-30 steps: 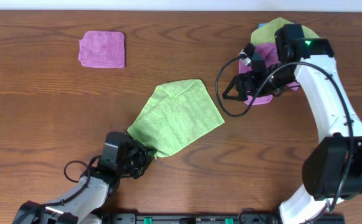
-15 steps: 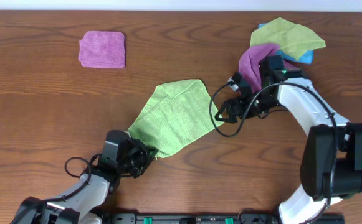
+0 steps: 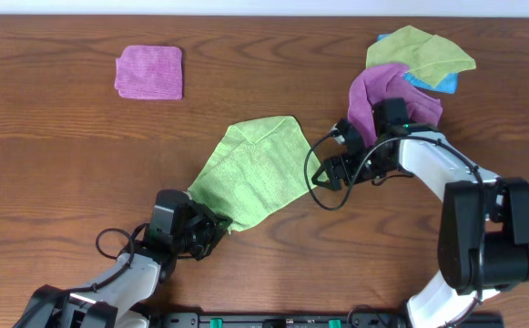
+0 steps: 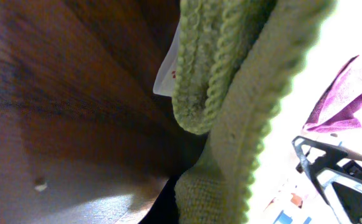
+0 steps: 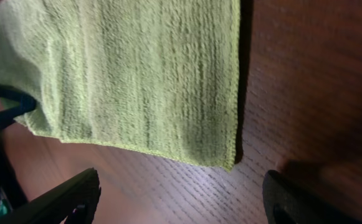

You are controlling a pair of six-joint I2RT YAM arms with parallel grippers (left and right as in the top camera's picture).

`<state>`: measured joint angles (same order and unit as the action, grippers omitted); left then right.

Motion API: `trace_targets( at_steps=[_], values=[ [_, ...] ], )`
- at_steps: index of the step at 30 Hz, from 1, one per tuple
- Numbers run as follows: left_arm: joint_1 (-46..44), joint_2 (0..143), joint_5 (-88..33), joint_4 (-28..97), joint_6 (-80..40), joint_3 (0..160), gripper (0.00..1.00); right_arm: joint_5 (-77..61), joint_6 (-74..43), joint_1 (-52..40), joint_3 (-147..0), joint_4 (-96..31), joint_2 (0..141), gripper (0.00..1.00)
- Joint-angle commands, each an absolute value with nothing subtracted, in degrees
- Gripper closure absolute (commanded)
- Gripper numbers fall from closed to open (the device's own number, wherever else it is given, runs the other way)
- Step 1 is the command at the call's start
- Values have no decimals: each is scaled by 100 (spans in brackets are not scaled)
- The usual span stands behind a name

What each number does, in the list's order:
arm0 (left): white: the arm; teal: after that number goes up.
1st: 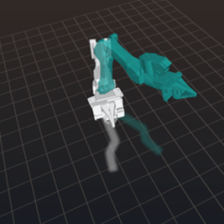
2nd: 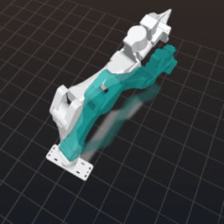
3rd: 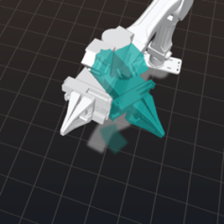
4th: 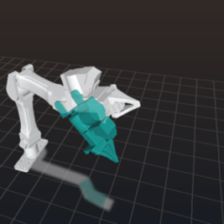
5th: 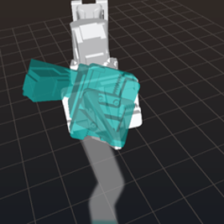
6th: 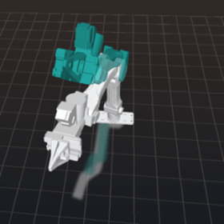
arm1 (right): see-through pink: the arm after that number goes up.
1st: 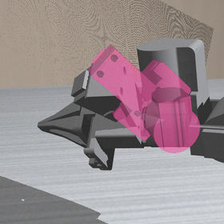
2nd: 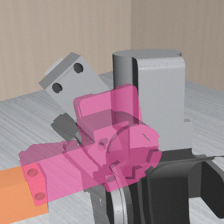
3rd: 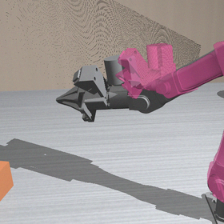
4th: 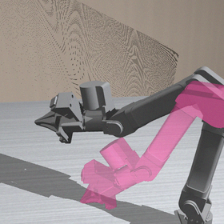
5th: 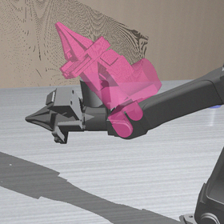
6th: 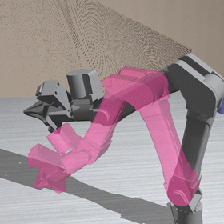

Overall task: Fold the cloth
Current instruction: 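Move the right gripper to the green cloth's near-right corner and grasp, then lift both near corners and fold them toward the far edge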

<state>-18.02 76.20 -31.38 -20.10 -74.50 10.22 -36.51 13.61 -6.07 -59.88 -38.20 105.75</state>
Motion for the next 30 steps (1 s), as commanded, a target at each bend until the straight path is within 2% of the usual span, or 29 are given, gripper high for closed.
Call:
trace_targets(
  at_steps=[1,14,19,23,27,29,30],
  values=[
    [-1798,7787,-3092,-1876,-7323,926,94,-3664,1153,-648,-5843,-3708,10608,17],
    [-1798,7787,-3164,-2003,-7330,928,94,-3658,729,-1229,-5714,-3081,10914,19],
    [-1798,7789,-3179,-2021,-7347,930,94,-3592,729,-1278,-5714,-3098,11170,23],
    [-1796,7789,-3183,-2023,-7347,930,94,-3376,720,-1273,-5714,-3063,11168,39],
    [-1791,7787,-3203,-2025,-7297,930,94,-3253,663,-1273,-5714,-2989,11168,74],
    [-1791,7787,-3205,-2025,-7190,932,94,-3253,593,-1273,-5717,-2888,11166,98],
    [-1791,7789,-3223,-2025,-7185,945,94,-3258,550,-1273,-5719,-2840,11166,99]
  ],
)
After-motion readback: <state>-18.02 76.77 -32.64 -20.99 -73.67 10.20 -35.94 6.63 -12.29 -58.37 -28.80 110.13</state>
